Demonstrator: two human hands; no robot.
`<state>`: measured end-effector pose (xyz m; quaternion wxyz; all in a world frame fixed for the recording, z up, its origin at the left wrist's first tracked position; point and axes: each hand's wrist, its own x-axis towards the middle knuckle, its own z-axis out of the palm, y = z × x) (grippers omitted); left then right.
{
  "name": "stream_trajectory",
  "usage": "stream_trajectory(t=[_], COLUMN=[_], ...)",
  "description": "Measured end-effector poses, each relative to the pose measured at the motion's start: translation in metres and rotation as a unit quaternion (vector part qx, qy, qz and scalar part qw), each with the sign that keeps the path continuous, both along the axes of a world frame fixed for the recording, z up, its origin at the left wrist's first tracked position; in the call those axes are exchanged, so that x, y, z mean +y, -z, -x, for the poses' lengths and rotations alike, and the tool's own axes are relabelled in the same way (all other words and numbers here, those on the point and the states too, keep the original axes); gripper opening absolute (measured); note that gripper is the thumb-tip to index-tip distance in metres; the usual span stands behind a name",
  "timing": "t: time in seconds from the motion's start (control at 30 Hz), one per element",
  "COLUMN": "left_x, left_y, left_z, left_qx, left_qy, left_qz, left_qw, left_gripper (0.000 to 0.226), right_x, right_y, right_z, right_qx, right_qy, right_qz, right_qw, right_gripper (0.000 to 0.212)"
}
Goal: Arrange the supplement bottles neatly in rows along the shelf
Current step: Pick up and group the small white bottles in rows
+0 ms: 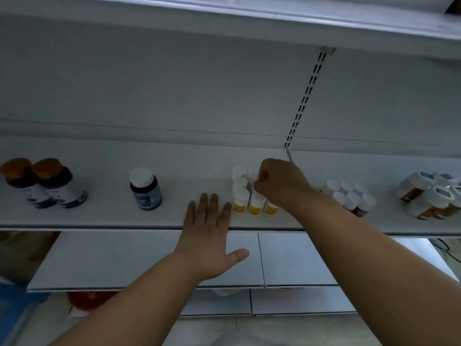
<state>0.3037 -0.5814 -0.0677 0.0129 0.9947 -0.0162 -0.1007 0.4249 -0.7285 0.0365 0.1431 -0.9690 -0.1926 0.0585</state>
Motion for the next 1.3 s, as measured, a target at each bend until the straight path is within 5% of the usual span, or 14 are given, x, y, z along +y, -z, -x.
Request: stream_trajectory(t=[0.2,0.27,0.33,0.43,0.53,0.63,0.9,1.03,1.2,1.3], left_x=[0.0,-0.001,-0.001,0.0,0.0,0.0,0.0,0.0,0.002,0.002], left_y=[0.0,-0.001,-0.002,0.0,0.002,0.003,0.004,0.006,0.007,0.008], left_z=[-0.002,-0.001,-0.001,-0.001,-0.001,-0.001,-0.002,-0.001,-0.002,-0.002], left_qx=[0.005,0.007,0.004,-0.004,-0.002,-0.008,-0.016,-0.029,-0.036,-0.034], left_qy=[-0.008,-0.008,-0.008,-0.009,-0.01,-0.011,-0.013,-0.011,-0.009,-0.006], left_qz=[-0.019,-0.02,-0.02,-0.02,-0.018,-0.015,-0.024,-0.018,-0.013,-0.012], left_qw=[1.0,1.0,1.0,1.0,1.0,1.0,1.0,0.999,0.999,0.999], left_gripper=[0.111,0.109,0.108,0.109,0.108,0.109,0.11,0.11,0.113,0.116], right_x=[-0.012,-0.016,-0.019,-0.019,-0.022,-0.025,-0.028,-0.035,-0.036,-0.035], right_y=[-0.005,-0.004,-0.003,-0.011,-0.018,-0.019,-0.017,-0.016,-0.013,-0.012], right_z=[0.013,0.024,0.035,0.055,0.067,0.077,0.089,0.09,0.093,0.097], right_qx=[-0.181,-0.158,-0.044,0.23,0.387,0.468,0.559,0.543,0.56,0.548], right_qy=[-0.01,0.01,0.049,0.083,0.082,0.075,0.017,-0.005,0.002,-0.009], right_qz=[-0.168,-0.254,-0.397,-0.617,-0.71,-0.729,-0.681,-0.659,-0.666,-0.653], right_qw=[0.969,0.954,0.915,0.748,0.583,0.494,0.473,0.52,0.493,0.523], right_gripper=[0.014,0.018,0.021,0.023,0.032,0.039,0.05,0.035,0.048,0.038])
